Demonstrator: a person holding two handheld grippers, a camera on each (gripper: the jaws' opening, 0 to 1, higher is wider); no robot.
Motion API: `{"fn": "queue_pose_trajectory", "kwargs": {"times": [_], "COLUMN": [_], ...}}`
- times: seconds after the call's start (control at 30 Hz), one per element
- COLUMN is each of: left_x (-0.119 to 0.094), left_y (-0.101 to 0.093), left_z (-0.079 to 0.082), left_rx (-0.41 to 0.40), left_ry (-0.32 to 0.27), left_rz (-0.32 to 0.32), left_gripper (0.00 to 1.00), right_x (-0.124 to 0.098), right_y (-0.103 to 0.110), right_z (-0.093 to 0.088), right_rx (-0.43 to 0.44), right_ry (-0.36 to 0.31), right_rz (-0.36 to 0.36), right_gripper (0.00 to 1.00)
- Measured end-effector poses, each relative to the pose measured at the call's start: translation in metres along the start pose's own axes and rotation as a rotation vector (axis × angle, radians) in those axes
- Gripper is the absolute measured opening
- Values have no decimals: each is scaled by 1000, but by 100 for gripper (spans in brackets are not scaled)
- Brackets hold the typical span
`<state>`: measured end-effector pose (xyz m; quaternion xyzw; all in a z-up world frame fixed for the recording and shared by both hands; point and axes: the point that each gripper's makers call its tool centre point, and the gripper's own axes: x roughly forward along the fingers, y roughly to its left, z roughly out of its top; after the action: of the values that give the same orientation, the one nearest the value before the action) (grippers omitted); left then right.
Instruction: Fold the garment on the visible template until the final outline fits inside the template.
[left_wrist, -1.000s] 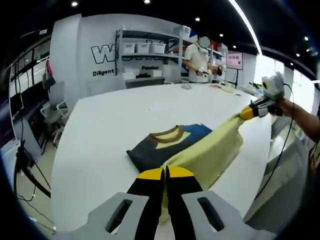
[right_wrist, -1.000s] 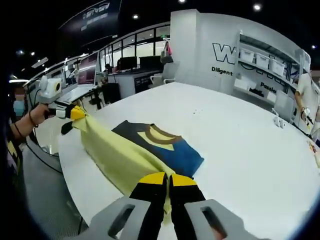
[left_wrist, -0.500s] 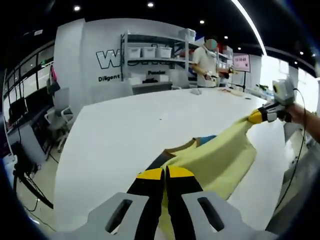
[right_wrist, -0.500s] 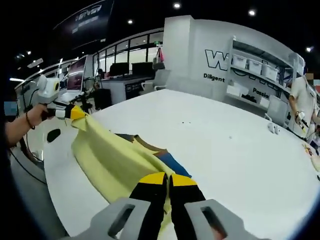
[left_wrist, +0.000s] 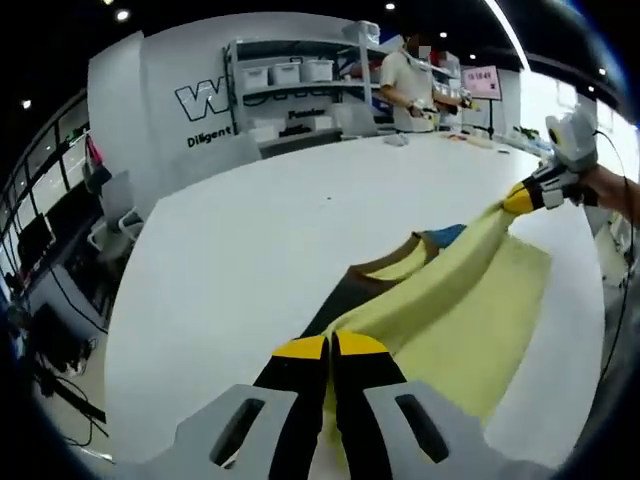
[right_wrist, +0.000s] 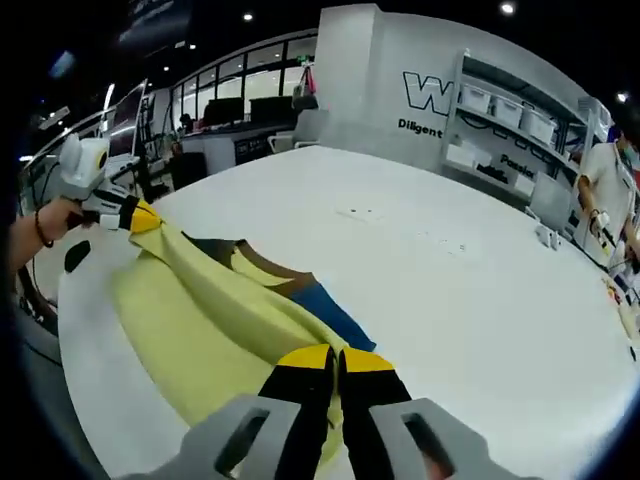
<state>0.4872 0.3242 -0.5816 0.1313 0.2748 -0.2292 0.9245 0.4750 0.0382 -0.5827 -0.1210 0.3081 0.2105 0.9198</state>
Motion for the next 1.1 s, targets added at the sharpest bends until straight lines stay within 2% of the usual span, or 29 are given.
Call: {"fn": "queue_pose_trajectory", "kwargs": {"times": [0.13,0.17,0.37,0.5,0.67,0.73,0.97,1.03,1.1], "left_x": [12,14,32,39,43,44,45,46,45], "left_y": [4,5,10,11,10,10,10,12,10], "left_z": [-5,-6,-18,-24,-29,-29,-28,-28,-29], "left_rx": [18,26,54,64,112,117,136,115,167], "left_ry": [18,26,75,103,126,118,106,102,126], "left_rz": [23,26,39,35,25,25,25,18,9], "left_gripper": [1,1,1,0,0,0,0,0,0], "right_x": [13,18,35,44,51,54,57,57,58], "right_y": [-1,0,-8,-9,-13,-15,-14,-13,-12], "right_z": [-3,-9,-11,-15,-19,-22,-26,-27,-27], "right_rx": [-26,-56,-38,-60,-94,-177,-173,-213,-229], "right_ry": [16,51,71,86,91,102,100,110,120], "right_rz": [-17,3,-13,-22,-37,-43,-32,-13,-7], "right_gripper": [0,0,0,0,0,0,0,0,0]}}
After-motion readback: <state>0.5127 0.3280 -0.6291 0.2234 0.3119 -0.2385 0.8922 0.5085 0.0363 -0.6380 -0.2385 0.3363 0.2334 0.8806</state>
